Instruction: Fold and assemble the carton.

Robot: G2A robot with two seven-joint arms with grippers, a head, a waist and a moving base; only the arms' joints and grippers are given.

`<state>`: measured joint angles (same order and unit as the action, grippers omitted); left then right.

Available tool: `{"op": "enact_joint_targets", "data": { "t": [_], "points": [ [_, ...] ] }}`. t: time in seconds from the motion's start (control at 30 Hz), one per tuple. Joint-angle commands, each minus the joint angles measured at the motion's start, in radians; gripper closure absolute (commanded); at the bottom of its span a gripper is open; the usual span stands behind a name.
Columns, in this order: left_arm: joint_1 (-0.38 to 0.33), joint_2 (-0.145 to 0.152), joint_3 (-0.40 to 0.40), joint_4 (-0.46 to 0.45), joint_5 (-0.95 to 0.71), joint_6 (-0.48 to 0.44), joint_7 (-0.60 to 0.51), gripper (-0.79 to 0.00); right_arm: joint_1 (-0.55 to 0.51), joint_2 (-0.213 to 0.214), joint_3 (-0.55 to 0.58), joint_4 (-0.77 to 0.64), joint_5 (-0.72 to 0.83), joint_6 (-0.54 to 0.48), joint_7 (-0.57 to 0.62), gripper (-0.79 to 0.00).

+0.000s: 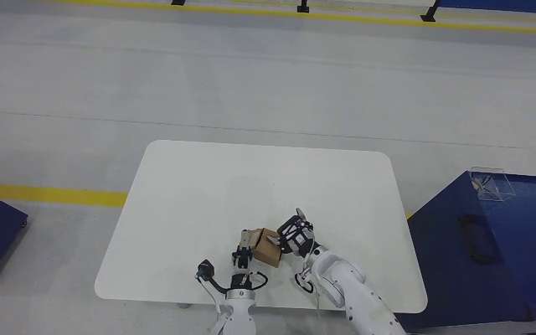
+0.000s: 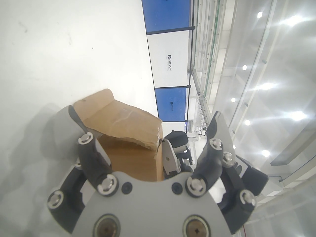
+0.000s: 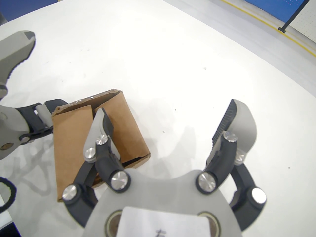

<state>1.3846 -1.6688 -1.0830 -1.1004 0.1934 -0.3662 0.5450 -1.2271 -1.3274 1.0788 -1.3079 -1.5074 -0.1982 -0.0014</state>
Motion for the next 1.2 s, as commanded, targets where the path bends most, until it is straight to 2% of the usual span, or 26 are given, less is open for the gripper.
{"op": "enact_joint_targets", "data": {
  "t": [0.0,0.17,0.5,0.8,1.0,1.17],
  "points": [
    [-0.010,-0.003,-0.004,0.014,-0.017,-0.026,0.012,-0.785,0.000,0.000,0.000,-0.001,0.000,-0.002,0.003,-0.785],
    [-0.027,-0.007,-0.011,0.039,-0.039,-0.081,0.017,-0.785,-0.001,0.000,0.003,0.000,0.003,-0.004,0.005,-0.785],
    [-0.035,-0.011,-0.035,0.048,-0.054,-0.306,0.034,-0.785,-0.003,0.000,0.007,-0.003,0.005,-0.007,0.004,-0.785],
    [-0.032,-0.008,-0.029,0.050,-0.112,-0.473,-0.120,-0.785,-0.006,0.001,0.013,-0.011,0.001,-0.007,0.006,-0.785],
    [-0.030,-0.005,-0.028,0.057,-0.101,-0.451,-0.182,-0.785,-0.005,0.005,0.035,-0.019,-0.002,0.002,0.004,-0.785],
    [-0.033,-0.009,-0.024,0.054,-0.098,-0.403,-0.179,-0.785,-0.009,0.017,0.105,-0.034,0.017,0.007,0.010,-0.785]
  ]
}}
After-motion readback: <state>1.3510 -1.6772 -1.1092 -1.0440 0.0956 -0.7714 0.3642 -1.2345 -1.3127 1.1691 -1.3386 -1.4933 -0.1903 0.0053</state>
